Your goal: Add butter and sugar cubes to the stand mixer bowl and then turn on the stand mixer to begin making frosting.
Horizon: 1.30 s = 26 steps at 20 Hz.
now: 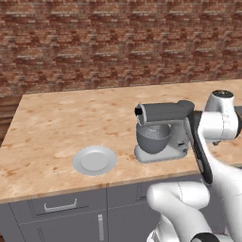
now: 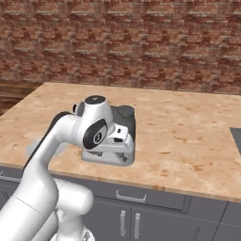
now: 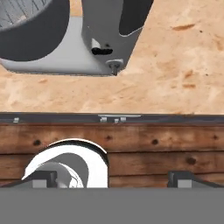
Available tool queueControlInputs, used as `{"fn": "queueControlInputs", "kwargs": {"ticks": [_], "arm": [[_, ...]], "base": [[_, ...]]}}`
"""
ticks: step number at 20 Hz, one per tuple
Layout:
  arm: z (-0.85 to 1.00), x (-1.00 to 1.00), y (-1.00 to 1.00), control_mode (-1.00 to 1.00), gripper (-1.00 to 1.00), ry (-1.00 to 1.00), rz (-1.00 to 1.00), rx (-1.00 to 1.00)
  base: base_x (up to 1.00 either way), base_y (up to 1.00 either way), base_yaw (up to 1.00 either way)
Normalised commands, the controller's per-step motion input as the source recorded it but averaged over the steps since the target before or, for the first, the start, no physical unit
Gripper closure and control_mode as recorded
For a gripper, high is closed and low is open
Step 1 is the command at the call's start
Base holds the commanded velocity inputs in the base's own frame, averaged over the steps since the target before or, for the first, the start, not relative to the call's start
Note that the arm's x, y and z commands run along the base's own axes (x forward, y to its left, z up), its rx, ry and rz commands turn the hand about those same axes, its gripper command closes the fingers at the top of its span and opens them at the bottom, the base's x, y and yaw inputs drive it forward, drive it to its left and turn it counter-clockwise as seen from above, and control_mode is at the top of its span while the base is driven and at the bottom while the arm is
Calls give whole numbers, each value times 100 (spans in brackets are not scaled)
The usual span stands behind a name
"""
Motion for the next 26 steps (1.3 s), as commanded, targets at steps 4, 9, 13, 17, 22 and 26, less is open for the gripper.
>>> {"fn": "queueControlInputs", "kwargs": {"ticks": [4, 9, 13, 17, 22, 26], "arm": [[-44, 38, 0, -100, -100, 5, 13, -6], [-55, 5, 0, -100, -100, 0, 14, -3], [-43, 4, 0, -100, -100, -1, 12, 0], [-22, 29, 0, -100, -100, -3, 7, 0], [-6, 39, 0, -100, -100, -9, 1, 0], [-12, 43, 0, -100, -100, -5, 0, -1]], "base": [[0, 0, 0], [0, 0, 0], [0, 0, 0], [0, 0, 0], [0, 0, 0], [0, 0, 0]]}}
